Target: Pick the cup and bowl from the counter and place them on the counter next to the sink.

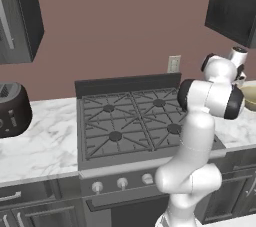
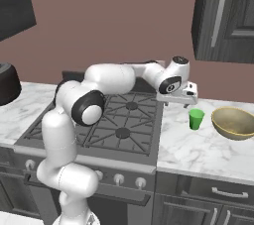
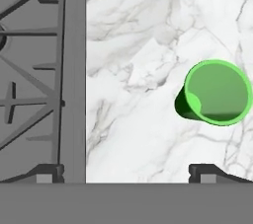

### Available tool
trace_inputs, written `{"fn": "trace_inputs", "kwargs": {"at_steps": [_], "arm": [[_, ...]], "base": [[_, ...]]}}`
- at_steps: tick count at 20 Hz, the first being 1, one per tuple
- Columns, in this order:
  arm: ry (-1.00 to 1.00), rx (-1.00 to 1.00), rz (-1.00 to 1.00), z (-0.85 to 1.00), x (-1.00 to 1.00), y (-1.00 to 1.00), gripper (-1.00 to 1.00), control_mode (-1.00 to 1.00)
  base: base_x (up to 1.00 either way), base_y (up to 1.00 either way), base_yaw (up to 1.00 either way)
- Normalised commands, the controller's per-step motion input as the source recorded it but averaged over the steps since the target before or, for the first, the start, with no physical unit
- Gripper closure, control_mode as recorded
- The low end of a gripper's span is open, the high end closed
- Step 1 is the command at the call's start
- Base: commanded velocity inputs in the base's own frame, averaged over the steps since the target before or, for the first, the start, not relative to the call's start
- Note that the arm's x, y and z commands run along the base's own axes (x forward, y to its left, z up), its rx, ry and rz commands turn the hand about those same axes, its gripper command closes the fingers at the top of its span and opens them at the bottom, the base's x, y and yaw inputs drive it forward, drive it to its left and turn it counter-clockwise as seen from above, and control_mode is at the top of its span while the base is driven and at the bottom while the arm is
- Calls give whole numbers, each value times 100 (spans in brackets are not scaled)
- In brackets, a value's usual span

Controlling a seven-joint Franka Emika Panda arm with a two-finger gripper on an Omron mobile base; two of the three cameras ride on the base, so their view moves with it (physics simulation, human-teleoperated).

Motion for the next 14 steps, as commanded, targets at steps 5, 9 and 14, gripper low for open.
{"fn": "trace_inputs", "kwargs": {"at_steps": [5,9,14], "arm": [[1,0,0,0,26,-1,-100,-100],[9,0,0,0,25,-19,-100,-100],[11,0,0,0,13,-29,-100,-100]], "base": [[0,0,0],[0,0,0],[0,0,0]]}}
